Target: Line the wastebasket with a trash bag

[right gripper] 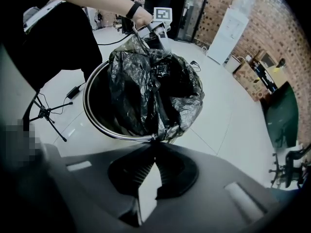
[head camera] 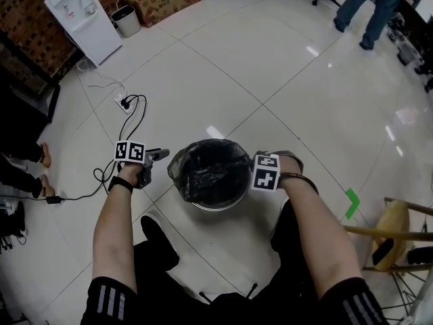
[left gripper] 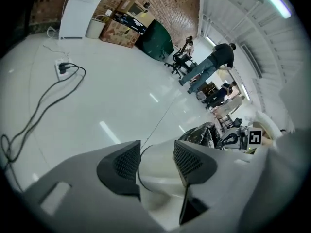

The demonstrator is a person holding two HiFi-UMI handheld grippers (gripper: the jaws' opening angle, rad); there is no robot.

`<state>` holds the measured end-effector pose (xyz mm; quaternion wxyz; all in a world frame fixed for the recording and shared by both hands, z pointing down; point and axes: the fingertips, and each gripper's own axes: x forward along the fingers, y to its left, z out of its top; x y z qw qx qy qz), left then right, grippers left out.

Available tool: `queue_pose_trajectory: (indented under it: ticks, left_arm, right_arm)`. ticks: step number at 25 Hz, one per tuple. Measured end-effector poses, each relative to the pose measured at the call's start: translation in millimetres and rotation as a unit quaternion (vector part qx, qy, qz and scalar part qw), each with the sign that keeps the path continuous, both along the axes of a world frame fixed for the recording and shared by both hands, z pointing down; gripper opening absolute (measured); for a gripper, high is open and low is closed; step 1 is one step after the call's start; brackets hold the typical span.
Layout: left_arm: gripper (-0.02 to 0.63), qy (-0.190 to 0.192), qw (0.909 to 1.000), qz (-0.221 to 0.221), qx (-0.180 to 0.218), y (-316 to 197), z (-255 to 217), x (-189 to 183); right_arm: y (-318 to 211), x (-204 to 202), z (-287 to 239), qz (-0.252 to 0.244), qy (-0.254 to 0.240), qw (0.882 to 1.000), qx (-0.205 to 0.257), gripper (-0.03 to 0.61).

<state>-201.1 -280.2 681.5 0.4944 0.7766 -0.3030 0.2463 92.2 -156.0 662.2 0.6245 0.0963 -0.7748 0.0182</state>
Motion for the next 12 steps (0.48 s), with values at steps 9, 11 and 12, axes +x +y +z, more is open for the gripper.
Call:
queue_pose_trajectory:
  ticks: [9,11,12]
  left_arm:
    - [0.187,-0.064,0.9537,0.249,0.156,46.7,-113.6,79.4]
    - [0.159,-0.119,0.9405,0.277,0.157,58.8,-111.0,80.6]
    - [0.145,-0.147,0.9341,0.286,0.154,64.5,-106.7,78.9]
  right_arm:
    - [-3.3,-0.8,-12.3,0.003,-0.005,1.000,0.009,0.008]
    - [-2.0,-2.0,-14.1,0.004,-0.009,1.000,0.009,0.008]
    - [-1.9,-2.5,-15.4,0.005,-0.010,1.000,0.009,0.006]
